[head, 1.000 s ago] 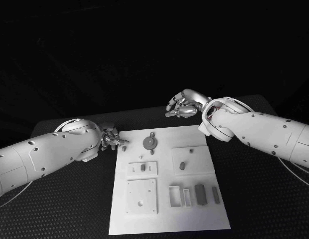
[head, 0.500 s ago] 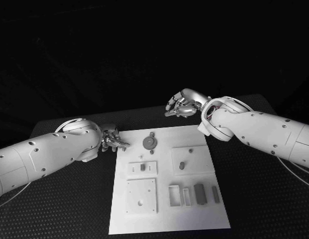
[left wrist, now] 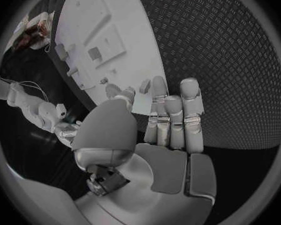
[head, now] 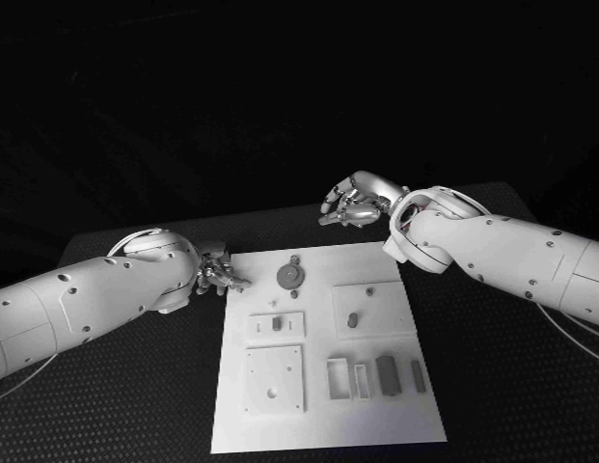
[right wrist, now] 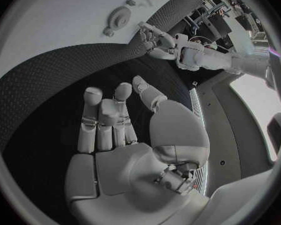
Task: Assemble the parts on the task board
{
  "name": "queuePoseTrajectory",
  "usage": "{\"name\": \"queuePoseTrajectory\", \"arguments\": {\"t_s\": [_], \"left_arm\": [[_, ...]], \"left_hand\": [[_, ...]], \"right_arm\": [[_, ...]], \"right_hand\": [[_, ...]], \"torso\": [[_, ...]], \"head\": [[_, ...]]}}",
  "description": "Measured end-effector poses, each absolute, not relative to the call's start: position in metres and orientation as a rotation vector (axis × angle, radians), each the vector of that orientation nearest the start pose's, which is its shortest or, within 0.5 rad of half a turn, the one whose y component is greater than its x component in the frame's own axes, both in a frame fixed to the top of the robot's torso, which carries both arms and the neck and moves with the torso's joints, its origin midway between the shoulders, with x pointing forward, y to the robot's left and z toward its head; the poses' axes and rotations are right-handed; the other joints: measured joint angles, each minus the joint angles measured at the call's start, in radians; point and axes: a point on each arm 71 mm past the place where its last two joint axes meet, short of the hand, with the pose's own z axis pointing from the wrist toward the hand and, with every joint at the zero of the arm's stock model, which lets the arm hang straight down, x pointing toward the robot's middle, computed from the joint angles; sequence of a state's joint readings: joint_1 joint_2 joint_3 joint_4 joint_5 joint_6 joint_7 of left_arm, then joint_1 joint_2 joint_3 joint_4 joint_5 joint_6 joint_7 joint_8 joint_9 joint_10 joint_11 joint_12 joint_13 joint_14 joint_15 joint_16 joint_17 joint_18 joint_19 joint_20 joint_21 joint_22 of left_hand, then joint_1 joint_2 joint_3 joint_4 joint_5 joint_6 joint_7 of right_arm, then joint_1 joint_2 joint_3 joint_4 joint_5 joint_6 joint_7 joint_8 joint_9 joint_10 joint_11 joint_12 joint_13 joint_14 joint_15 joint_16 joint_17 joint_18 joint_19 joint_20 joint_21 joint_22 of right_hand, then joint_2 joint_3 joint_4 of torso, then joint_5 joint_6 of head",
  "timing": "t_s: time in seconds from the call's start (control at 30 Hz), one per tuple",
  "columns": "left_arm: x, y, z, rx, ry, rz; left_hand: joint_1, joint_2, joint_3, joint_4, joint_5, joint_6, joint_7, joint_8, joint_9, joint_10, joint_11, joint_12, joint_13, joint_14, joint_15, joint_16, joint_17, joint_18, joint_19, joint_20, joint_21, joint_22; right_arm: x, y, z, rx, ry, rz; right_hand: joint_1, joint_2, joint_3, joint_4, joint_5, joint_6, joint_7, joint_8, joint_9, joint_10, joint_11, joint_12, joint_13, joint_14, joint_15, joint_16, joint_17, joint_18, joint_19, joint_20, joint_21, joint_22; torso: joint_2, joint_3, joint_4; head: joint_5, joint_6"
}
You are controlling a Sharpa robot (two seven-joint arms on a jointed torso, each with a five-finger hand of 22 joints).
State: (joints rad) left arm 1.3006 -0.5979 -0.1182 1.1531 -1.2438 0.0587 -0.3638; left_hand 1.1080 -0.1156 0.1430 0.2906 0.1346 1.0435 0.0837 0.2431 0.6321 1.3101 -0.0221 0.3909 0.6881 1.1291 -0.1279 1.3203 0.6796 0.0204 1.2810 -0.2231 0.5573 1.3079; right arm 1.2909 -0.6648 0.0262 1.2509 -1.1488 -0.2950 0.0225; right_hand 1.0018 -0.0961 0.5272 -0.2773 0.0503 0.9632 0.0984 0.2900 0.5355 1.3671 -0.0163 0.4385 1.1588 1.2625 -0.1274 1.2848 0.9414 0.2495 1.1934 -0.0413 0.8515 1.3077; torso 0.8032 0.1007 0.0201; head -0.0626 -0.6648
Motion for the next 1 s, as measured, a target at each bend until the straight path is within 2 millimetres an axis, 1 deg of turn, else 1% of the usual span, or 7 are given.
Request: {"name": "queuePoseTrajectory", "arguments": {"t_s": [0.1,0.2,0.3,0.43,0.53,0.7,1.0], "left_arm": [[0.5542,0.1988,-0.2084,-0.038,2.103,-0.302],[0.5544,0.1991,-0.2087,-0.038,2.106,-0.300],[0.5547,0.2001,-0.2092,-0.041,2.113,-0.299],[0.5546,0.2006,-0.2098,-0.046,2.123,-0.301],[0.5545,0.2007,-0.2101,-0.055,2.133,-0.306],[0.5548,0.2011,-0.2108,-0.087,2.155,-0.325],[0.5550,0.2016,-0.2118,-0.128,2.176,-0.350]], "left_hand": [[0.000,0.000,0.000,0.000,0.010,0.000,0.000,0.000,0.000,0.000,0.000,0.000,0.001,0.000,0.000,0.000,-0.001,0.000,0.000,0.000,0.000,0.000],[0.010,0.010,-0.006,0.000,0.063,0.000,0.000,0.000,0.000,0.000,0.000,0.000,0.004,0.000,0.000,0.005,-0.002,0.000,0.000,0.000,0.000,0.000],[0.032,0.009,-0.010,-0.004,0.094,0.001,-0.002,0.000,0.000,-0.006,-0.001,0.000,0.006,0.000,0.000,0.008,-0.004,0.000,0.000,0.000,0.001,0.000],[0.033,0.009,-0.010,-0.004,0.098,0.001,-0.002,0.000,0.000,-0.008,0.001,0.000,0.006,-0.004,-0.001,0.008,-0.004,0.000,0.000,0.000,0.004,0.000],[0.045,0.003,-0.008,-0.001,0.258,-0.005,0.003,0.000,0.000,-0.015,0.008,0.000,0.008,-0.016,0.006,0.008,-0.004,0.000,-0.009,0.009,0.004,0.000],[0.058,0.016,-0.030,-0.007,0.350,-0.008,0.006,0.000,0.001,-0.020,0.006,0.000,0.017,-0.019,0.006,0.016,-0.004,0.000,-0.015,0.003,0.011,0.000],[0.074,0.031,-0.042,-0.008,0.380,-0.010,0.005,0.000,0.005,-0.020,0.006,0.000,0.024,-0.022,0.003,0.024,-0.004,0.000,-0.016,0.005,0.020,0.000]], "right_arm": [[0.5545,-0.1878,-0.1290,0.090,1.574,0.818],[0.5545,-0.1877,-0.1290,0.090,1.574,0.818],[0.5545,-0.1876,-0.1290,0.090,1.574,0.818],[0.5545,-0.1876,-0.1290,0.090,1.574,0.818],[0.5545,-0.1876,-0.1290,0.090,1.574,0.818],[0.5545,-0.1877,-0.1290,0.090,1.574,0.818],[0.5544,-0.1878,-0.1290,0.090,1.574,0.818]], "right_hand": [[0.000,0.000,0.000,0.000,0.000,0.000,0.000,0.000,0.000,0.000,0.000,0.000,0.000,0.000,0.000,0.000,0.000,0.000,0.000,0.000,0.000,0.000],[0.000,0.000,0.000,0.000,0.000,0.000,0.000,0.000,0.000,0.000,0.000,0.000,0.000,0.000,0.000,0.000,0.000,0.000,0.000,0.000,0.000,0.000],[0.000,0.000,0.000,0.000,0.000,0.000,0.000,0.000,0.000,0.000,0.000,0.000,0.000,0.000,0.000,0.000,0.000,0.000,0.000,0.000,0.000,0.000],[0.000,0.000,0.000,0.000,0.000,0.000,0.000,0.000,0.001,0.000,0.000,0.000,0.000,0.000,0.000,0.000,0.001,0.000,0.000,0.000,0.000,0.000],[0.000,0.000,0.000,0.000,0.000,0.000,0.000,0.000,0.001,0.000,0.000,0.000,0.000,0.000,0.000,0.000,0.001,0.000,0.000,0.000,0.000,0.000],[0.000,0.000,0.000,0.000,0.000,0.000,0.000,0.000,0.001,0.000,0.000,0.000,0.000,0.000,0.000,0.000,0.001,0.000,0.000,0.000,0.000,0.000],[0.000,0.000,0.000,0.000,0.000,-0.002,0.002,0.000,0.001,0.000,0.000,0.000,0.000,0.000,0.000,0.000,0.001,0.000,0.000,0.000,0.000,0.000]], "torso": [[0.000,0.0000,-0.0001],[0.000,0.0000,-0.0001],[0.000,0.0001,-0.0002],[0.000,0.0003,-0.0004],[0.000,0.0006,-0.0005],[0.000,0.0005,-0.0005],[0.000,0.0007,-0.0002]], "head": [[0.000,0.000],[0.000,0.000],[0.000,-0.001],[0.000,-0.001],[0.000,-0.001],[0.000,-0.002],[-0.001,-0.003]]}}
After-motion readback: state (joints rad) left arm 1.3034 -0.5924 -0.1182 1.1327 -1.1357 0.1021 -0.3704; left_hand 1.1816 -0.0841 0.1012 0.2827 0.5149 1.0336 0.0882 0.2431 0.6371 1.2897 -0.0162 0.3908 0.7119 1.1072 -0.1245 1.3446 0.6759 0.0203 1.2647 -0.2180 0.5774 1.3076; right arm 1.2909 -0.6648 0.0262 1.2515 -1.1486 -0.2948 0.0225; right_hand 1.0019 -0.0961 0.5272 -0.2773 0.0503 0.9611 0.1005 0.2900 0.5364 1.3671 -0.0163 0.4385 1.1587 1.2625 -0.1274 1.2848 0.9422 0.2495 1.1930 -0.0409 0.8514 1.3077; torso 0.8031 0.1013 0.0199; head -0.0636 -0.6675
